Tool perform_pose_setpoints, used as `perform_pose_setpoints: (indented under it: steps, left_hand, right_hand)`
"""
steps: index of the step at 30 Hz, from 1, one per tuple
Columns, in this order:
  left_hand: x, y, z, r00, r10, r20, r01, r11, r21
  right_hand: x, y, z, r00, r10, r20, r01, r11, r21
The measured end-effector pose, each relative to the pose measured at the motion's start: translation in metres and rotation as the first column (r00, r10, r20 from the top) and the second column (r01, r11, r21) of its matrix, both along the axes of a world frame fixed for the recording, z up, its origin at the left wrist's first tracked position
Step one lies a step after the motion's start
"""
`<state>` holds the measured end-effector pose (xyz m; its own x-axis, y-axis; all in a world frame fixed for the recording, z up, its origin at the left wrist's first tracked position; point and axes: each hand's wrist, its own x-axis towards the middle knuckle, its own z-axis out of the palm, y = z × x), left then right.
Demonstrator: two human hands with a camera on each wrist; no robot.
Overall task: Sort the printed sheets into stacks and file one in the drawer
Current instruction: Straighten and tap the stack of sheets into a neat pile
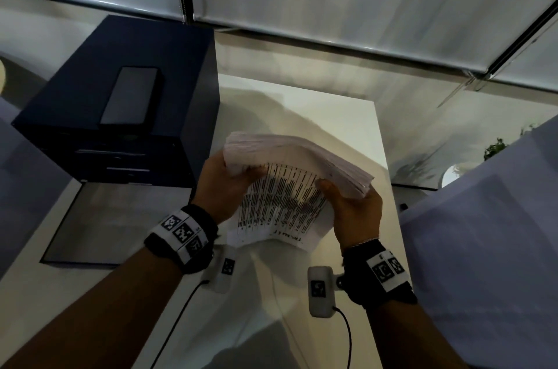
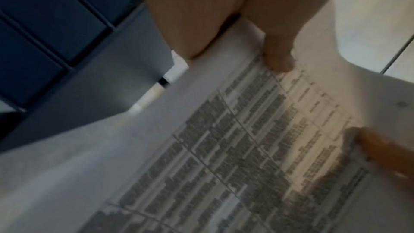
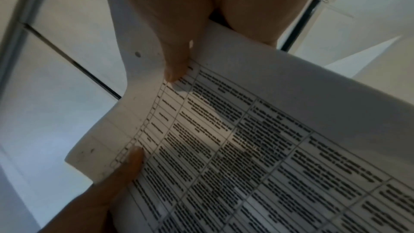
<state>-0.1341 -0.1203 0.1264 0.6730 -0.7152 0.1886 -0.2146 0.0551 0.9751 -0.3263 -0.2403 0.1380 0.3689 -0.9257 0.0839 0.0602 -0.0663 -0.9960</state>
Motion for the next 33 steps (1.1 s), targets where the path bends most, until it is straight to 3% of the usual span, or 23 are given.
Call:
perform_pose_setpoints:
  steps: [3, 7, 11, 14, 18, 21, 23, 24, 26, 28, 30, 33]
  left_hand:
    - [-0.005, 0.004, -0.003, 0.999, -0.023, -0.027, 0.023, 1.000, -0.009]
    - [-0.003, 0.012, -0.018, 0.972, -0.085, -0.221, 0.088, 0.996, 0.003]
    - [-0.003, 0.015, -0.035, 0.956, -0.094, -0.277, 0.103, 0.995, 0.019]
    - [-0.006, 0.014, -0.044, 0.954, -0.059, -0.293, 0.081, 0.995, 0.066]
    - [-0.007, 0.011, -0.044, 0.954, -0.039, -0.298, 0.062, 0.996, 0.069]
    - [-0.008, 0.010, -0.042, 0.971, -0.003, -0.237, 0.038, 0.989, 0.143]
    - [-0.010, 0.008, -0.038, 0.981, 0.027, -0.192, 0.007, 0.985, 0.170]
    - [-0.010, 0.007, -0.035, 0.986, 0.046, -0.157, -0.018, 0.984, 0.175]
    - [-0.009, 0.003, -0.027, 0.998, 0.054, -0.043, -0.046, 0.984, 0.173]
    - [-0.006, 0.000, -0.016, 0.987, 0.017, 0.159, -0.042, 0.986, 0.159]
    - [-0.007, -0.003, -0.007, 0.923, -0.046, 0.383, -0.005, 0.991, 0.131]
    - [-0.006, -0.006, 0.003, 0.862, -0.104, 0.496, 0.035, 0.989, 0.147]
  right_hand:
    - [-0.004, 0.006, -0.005, 0.999, -0.027, -0.042, 0.027, 1.000, -0.005]
    - [-0.006, 0.016, -0.011, 0.998, 0.017, -0.060, -0.013, 0.998, 0.057]
    - [-0.003, 0.013, -0.005, 0.999, -0.002, -0.038, 0.002, 1.000, 0.002]
    - [-0.001, 0.009, 0.000, 1.000, 0.014, -0.024, -0.013, 0.999, 0.043]
    - [-0.001, 0.007, -0.008, 0.992, 0.012, -0.126, -0.008, 0.999, 0.039]
    - [-0.003, 0.007, -0.011, 0.985, -0.001, -0.171, 0.010, 0.999, 0.050]
    - [-0.007, 0.004, -0.002, 0.975, -0.096, -0.202, 0.076, 0.992, -0.103]
    - [-0.010, -0.001, 0.006, 0.946, -0.189, -0.265, 0.110, 0.952, -0.287]
    - [-0.010, -0.007, 0.030, 0.880, -0.334, -0.339, 0.042, 0.765, -0.643]
    - [0.003, -0.006, 0.060, 0.828, -0.367, -0.424, -0.128, 0.613, -0.780]
    - [0.019, -0.003, 0.082, 0.729, -0.342, -0.593, -0.349, 0.560, -0.752]
    - [0.032, -0.008, 0.093, 0.581, -0.134, -0.803, -0.574, 0.632, -0.521]
